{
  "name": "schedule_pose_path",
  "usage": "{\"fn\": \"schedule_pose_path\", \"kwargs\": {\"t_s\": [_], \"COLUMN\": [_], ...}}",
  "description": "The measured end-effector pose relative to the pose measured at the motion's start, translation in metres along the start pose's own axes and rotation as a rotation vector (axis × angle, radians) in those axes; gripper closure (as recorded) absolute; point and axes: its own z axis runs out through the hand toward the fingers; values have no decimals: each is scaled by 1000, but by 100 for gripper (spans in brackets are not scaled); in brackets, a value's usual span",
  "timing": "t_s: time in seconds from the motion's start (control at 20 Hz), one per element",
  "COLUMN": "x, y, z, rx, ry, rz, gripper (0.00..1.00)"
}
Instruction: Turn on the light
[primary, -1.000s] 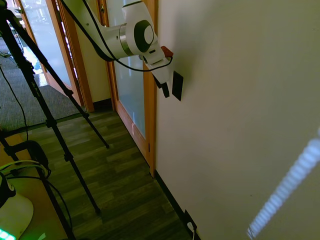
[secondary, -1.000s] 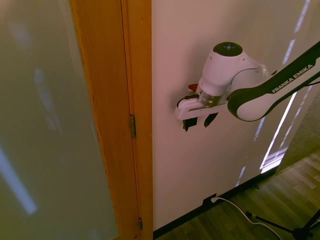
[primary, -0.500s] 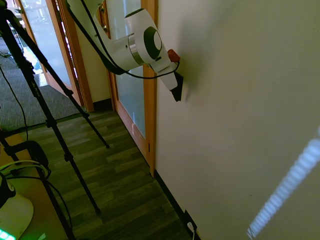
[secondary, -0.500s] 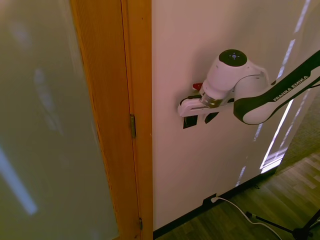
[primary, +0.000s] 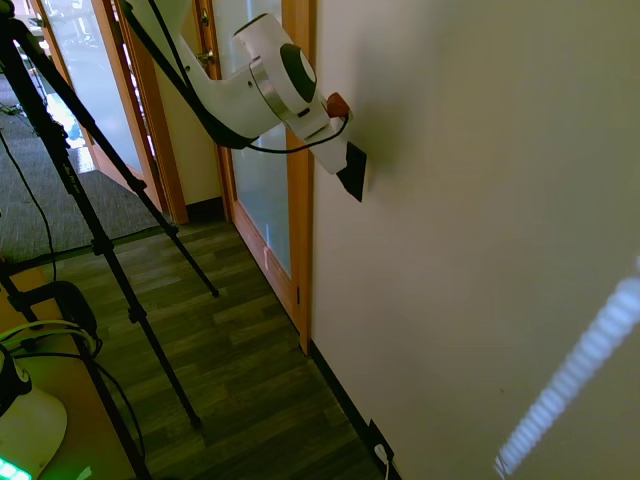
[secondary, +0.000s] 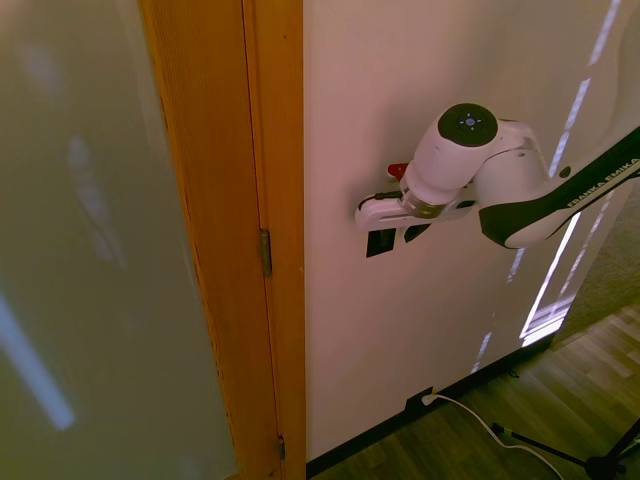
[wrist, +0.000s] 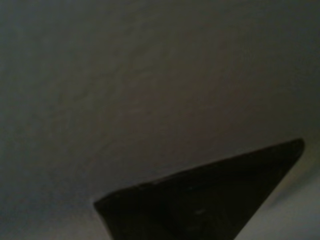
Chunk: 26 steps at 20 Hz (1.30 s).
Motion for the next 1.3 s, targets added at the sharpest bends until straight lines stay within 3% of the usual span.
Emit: {"fn": "schedule_pose_path", "kwargs": {"t_s": [0.25,0.85,1.0,1.1,1.15,1.3], "x": [-8,-13,-7,7,17,26], "y": [-2,1,10,14,20,31], "z": [-7,-3,-14,-29,-34,-46], "rx": [48,73,140,186,187,196], "ry": [29,6,-3,33,49,31], "rz": [-18,-13,9,24,12,-5], "gripper": [100,100,100,100,0,0]}}
